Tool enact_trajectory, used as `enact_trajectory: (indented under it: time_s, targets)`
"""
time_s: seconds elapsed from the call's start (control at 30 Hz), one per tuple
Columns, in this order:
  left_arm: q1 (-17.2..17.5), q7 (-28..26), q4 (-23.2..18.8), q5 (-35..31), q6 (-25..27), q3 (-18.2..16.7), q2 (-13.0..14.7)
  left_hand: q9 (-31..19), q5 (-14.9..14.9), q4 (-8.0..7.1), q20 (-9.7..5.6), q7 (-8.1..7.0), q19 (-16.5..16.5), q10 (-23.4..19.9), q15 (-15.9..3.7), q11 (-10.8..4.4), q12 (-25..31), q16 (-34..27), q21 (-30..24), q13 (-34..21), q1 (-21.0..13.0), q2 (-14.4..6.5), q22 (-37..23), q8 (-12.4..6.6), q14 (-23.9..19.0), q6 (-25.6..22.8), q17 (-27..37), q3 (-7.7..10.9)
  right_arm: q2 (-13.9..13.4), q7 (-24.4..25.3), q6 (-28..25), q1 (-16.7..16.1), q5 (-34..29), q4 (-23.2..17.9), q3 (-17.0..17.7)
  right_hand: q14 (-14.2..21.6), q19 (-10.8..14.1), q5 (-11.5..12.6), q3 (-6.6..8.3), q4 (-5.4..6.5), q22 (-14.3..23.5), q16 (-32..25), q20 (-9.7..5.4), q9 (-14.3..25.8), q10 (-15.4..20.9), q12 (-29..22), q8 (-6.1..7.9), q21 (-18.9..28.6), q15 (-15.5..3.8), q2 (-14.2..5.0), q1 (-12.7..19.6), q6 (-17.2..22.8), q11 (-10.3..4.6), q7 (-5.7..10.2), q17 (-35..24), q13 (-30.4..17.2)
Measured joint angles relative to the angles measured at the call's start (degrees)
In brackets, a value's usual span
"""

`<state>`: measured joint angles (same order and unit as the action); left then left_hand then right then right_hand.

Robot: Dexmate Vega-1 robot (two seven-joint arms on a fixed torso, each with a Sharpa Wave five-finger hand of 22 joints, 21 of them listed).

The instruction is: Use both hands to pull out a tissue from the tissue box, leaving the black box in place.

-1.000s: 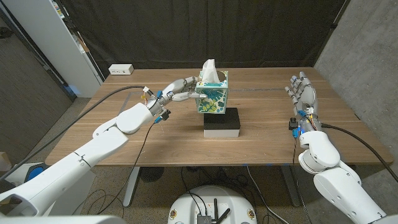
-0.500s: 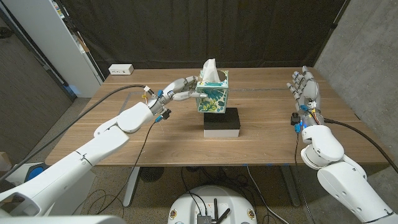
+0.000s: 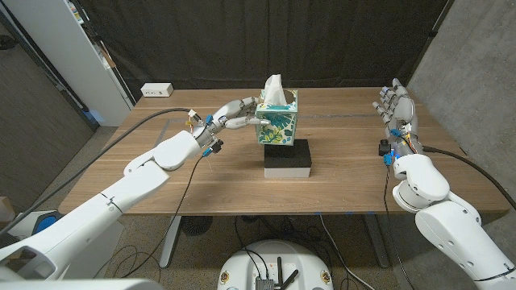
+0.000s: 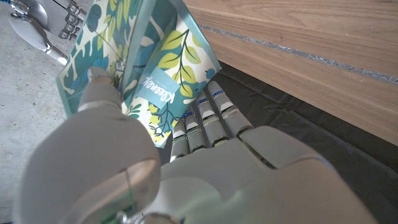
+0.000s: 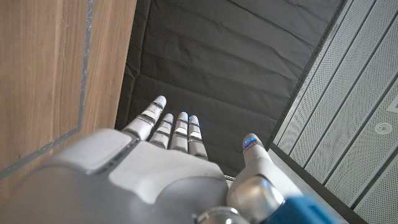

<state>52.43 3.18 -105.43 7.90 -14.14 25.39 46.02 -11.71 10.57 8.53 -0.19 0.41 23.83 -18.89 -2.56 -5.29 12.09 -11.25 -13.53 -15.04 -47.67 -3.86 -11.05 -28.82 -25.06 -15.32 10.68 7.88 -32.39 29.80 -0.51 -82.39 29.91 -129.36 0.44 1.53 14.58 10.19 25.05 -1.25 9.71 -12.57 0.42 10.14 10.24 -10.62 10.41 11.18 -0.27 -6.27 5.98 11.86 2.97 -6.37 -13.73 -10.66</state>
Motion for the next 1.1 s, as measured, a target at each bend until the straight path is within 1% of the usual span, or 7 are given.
enact_trajectory:
  time_s: [0.13,0.33,0.7,0.83,1.0,1.03,1.1]
  targets:
    - [-0.24,0.14,0.19,0.00,0.00,0.17,-0.14,0.00,0.00,0.16,0.00,0.00,0.00,0.09,0.00,0.09,0.00,0.00,0.00,-0.28,0.00,0.00,0.00,0.00,0.00,0.00,0.00,0.16,-0.24,0.01,-0.55,0.03,-0.02,-0.24,0.11,-0.08,-0.02,0.00,0.00,0.00,0.00,0.00,0.00,0.00,-0.22,0.00,0.00,0.00,0.08,0.00,0.00,0.00,0.22,0.00,0.00,0.00]
    - [-0.40,0.20,0.30,0.00,0.00,0.31,-0.28,0.00,0.00,0.16,0.00,0.00,0.00,0.09,-0.01,0.09,0.00,0.00,0.00,-0.29,0.08,-0.08,0.00,0.05,-0.01,0.00,-0.25,0.64,-0.87,0.22,-1.16,-0.07,-1.41,-0.73,0.34,-0.61,-0.86,0.00,0.55,0.87,0.00,0.00,-0.41,0.00,-0.62,0.00,0.00,0.00,-0.46,0.00,0.00,-0.22,-0.03,0.22,-0.27,0.00]
    - [-0.42,0.20,0.29,-0.03,0.00,0.45,-0.32,-0.01,0.00,0.16,0.00,0.00,0.00,0.09,0.20,0.09,0.00,0.00,0.00,-0.29,0.31,-0.31,0.00,0.12,0.20,0.00,-0.21,0.63,-2.81,-0.38,-2.37,-0.90,-4.90,-1.56,1.36,-0.76,-1.44,0.00,0.73,1.02,0.00,0.00,-1.05,0.00,-0.67,0.00,0.00,0.00,-1.12,0.00,0.00,-0.51,-0.59,0.54,-0.10,0.00]
    - [-0.37,0.21,-0.06,-0.10,0.00,0.46,-0.30,-0.01,-0.04,0.16,0.00,0.02,0.00,0.08,0.19,0.09,0.00,0.00,0.00,-0.28,0.38,-0.38,0.00,0.21,0.20,-0.01,-0.16,0.63,-3.89,-0.85,-2.98,-1.43,-7.28,-2.17,1.95,-0.38,-0.42,0.00,1.44,1.26,0.00,0.00,-2.07,0.00,-0.01,-0.20,0.00,0.00,-1.49,0.00,0.00,0.11,-1.25,1.16,-0.11,0.00]
    - [-0.02,0.09,-0.58,-0.21,0.09,0.46,-0.13,-0.01,-0.05,0.16,0.00,0.54,0.00,-0.01,0.20,0.19,0.00,0.00,0.00,-0.28,0.38,-0.38,0.00,0.21,0.19,0.06,-0.29,0.63,-5.31,-1.38,-4.08,-2.09,-10.60,-3.18,2.69,-0.38,-0.64,0.22,2.31,1.50,0.00,0.00,-2.28,0.00,0.09,-0.20,0.00,0.00,-1.49,-0.12,0.13,0.34,-1.98,1.56,-0.11,-0.01]
    - [0.01,0.07,-0.61,-0.22,0.10,0.46,-0.12,-0.01,-0.05,0.16,0.00,0.54,0.00,0.09,0.19,0.30,0.00,0.00,0.00,-0.28,0.47,-0.29,0.00,0.21,0.19,0.06,-0.29,0.63,-5.46,-1.43,-4.17,-2.16,-10.86,-3.29,2.76,-0.39,-0.67,0.22,2.30,1.49,0.00,0.00,-2.31,0.01,0.09,-0.20,0.00,0.00,-1.49,-0.53,0.55,0.21,-1.98,1.68,-0.11,-0.01]
    - [0.22,-0.06,-0.85,-0.27,0.17,0.44,-0.06,-0.01,-0.05,0.16,0.00,0.54,0.00,0.29,0.19,0.50,0.00,0.00,0.00,-0.28,0.74,-0.01,0.00,0.21,0.20,0.06,-0.29,0.63,-6.16,-1.81,-4.89,-2.46,-12.65,-3.78,3.15,-0.38,-0.84,0.22,2.30,1.49,0.00,0.00,-2.48,0.01,0.30,-0.20,0.00,0.00,-1.49,-0.53,0.55,0.12,-2.18,1.78,-0.11,-0.01]
